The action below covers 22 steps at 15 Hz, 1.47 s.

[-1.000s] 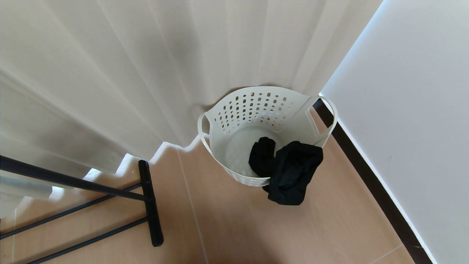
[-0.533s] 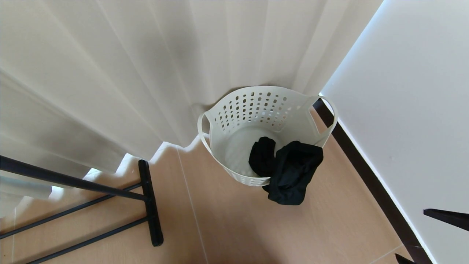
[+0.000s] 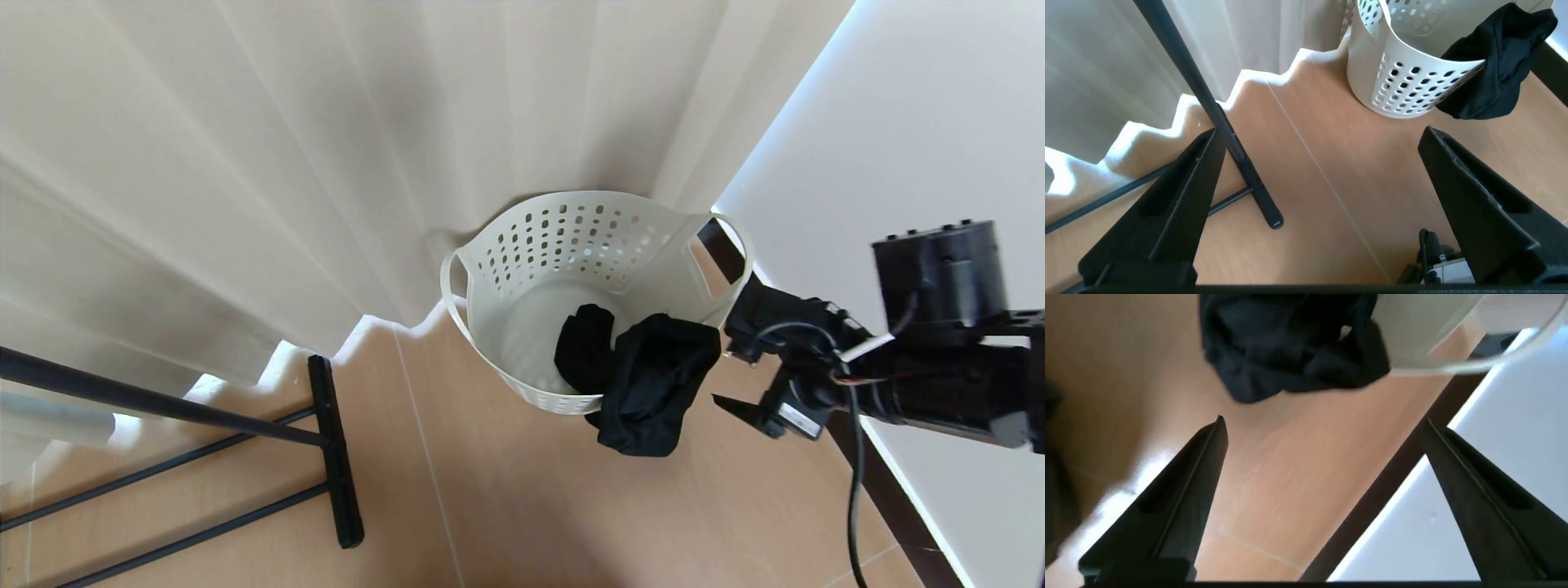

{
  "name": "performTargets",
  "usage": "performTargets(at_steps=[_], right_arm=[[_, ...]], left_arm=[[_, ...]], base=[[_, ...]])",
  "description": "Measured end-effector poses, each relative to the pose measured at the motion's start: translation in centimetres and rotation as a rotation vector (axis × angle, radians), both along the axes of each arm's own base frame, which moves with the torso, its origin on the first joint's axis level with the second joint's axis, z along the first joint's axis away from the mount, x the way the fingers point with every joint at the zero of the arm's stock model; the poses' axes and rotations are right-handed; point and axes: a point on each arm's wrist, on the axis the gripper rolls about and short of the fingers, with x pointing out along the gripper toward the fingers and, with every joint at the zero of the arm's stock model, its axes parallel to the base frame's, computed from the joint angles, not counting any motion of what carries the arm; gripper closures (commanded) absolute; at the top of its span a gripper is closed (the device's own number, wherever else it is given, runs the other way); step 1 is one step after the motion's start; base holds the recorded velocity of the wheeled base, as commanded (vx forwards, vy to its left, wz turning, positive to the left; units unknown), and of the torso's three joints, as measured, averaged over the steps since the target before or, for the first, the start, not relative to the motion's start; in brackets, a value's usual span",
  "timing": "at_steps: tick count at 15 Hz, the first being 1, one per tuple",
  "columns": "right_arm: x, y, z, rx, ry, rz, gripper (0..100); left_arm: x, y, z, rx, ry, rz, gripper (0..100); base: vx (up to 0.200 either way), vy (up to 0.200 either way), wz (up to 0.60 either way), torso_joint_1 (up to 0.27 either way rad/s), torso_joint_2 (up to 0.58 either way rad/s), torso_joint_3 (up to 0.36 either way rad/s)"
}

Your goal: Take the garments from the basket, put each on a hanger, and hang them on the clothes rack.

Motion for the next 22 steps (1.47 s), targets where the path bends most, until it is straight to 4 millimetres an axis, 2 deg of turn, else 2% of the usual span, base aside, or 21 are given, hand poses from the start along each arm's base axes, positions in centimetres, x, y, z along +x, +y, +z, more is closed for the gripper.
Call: performTargets(at_steps=[3,6,9,12,20,21,22], right_arm=[[4.8,1.4,-1.8,-0.011,-0.025,-0.036,0],[8.9,1.7,-3.8,-0.016,-0.030,-0.080,0],[11.4,1.6,-5.0,-0.010,-0.032,-0.134,0],[13.3,1.7,-5.5,0.031,-0.095,-0.158,0],[15.1,2.4,-6.8,0.118,-0.160,-0.170,0],[15.1,2.5,-6.9,0.129,-0.164,-0.171,100],[15.2,2.5,-6.9,0.134,-0.170,-0.172,100]], left_arm=[[0.0,0.0,0.0,0.000,0.000,0.000,0],[0.0,0.0,0.0,0.000,0.000,0.000,0],[0.0,0.0,0.0,0.000,0.000,0.000,0],[0.0,0.0,0.0,0.000,0.000,0.000,0],[0.0,0.0,0.0,0.000,0.000,0.001,0],[0.0,0.0,0.0,0.000,0.000,0.001,0],[0.0,0.0,0.0,0.000,0.000,0.000,0]], base=[[0.000,0.000,0.00,0.000,0.00,0.000],[0.000,0.000,0.00,0.000,0.00,0.000],[0.000,0.000,0.00,0.000,0.00,0.000],[0.000,0.000,0.00,0.000,0.00,0.000],[0.000,0.000,0.00,0.000,0.00,0.000],[0.000,0.000,0.00,0.000,0.00,0.000],[0.000,0.000,0.00,0.000,0.00,0.000]])
